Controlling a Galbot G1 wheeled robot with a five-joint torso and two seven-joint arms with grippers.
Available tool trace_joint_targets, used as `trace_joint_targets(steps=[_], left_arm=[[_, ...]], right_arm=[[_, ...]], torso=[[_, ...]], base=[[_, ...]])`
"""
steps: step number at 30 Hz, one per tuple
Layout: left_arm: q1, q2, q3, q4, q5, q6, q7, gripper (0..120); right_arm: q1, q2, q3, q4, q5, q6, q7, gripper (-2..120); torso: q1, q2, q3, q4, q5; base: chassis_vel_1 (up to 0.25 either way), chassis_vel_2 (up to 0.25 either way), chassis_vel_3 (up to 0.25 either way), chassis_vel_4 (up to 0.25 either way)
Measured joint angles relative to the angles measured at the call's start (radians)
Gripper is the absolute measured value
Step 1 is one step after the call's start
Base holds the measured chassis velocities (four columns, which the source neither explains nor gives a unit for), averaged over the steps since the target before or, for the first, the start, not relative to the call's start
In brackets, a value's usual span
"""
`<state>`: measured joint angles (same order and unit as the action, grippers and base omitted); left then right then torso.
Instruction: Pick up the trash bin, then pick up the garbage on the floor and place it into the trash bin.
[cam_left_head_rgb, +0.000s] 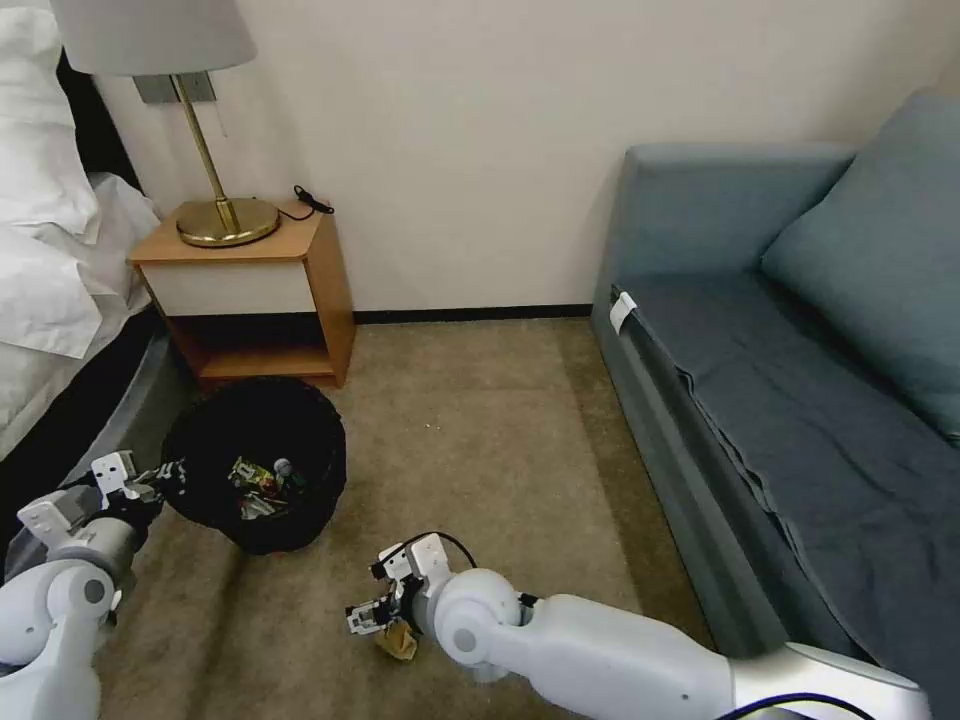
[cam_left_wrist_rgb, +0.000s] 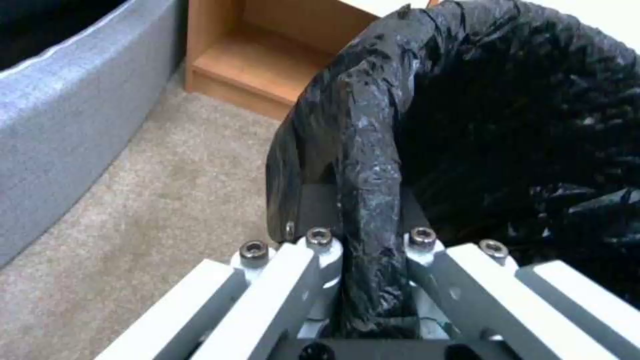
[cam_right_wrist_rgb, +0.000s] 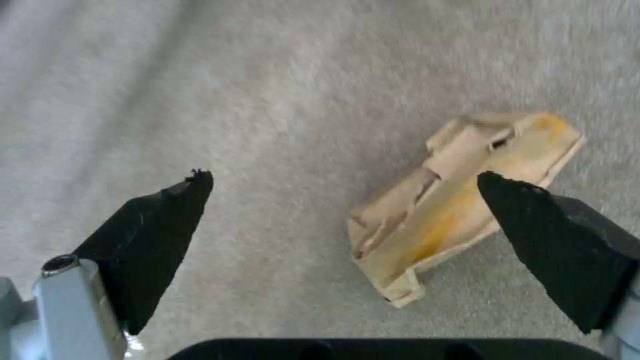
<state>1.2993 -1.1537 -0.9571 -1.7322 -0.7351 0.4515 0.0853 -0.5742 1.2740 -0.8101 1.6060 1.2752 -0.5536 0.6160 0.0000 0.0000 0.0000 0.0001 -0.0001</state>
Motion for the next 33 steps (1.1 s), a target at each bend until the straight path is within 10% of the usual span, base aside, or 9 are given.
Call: trace_joint_targets(steps=[19,33], left_arm=[[-0.021,0.015,0.008,0.030,-0.020,-0.006,0.003,4],[-0.023,0.016,0.009,0.039,-0.023,-0.013,0.001,4]], right_arm=[[0.030,0.228,0.016,-0.484,-0.043,-0.039,0.000,100],[0.012,0.242,0.033,-0.574,-0.162,-0.049,-0.006,100]], torso=[[0.000,0.000,0.000,0.0000,0.0000],[0.000,0.000,0.000,-0.0001,0.0002]], base=[[0.000,0.000,0.000,0.000],[0.000,0.000,0.000,0.000]])
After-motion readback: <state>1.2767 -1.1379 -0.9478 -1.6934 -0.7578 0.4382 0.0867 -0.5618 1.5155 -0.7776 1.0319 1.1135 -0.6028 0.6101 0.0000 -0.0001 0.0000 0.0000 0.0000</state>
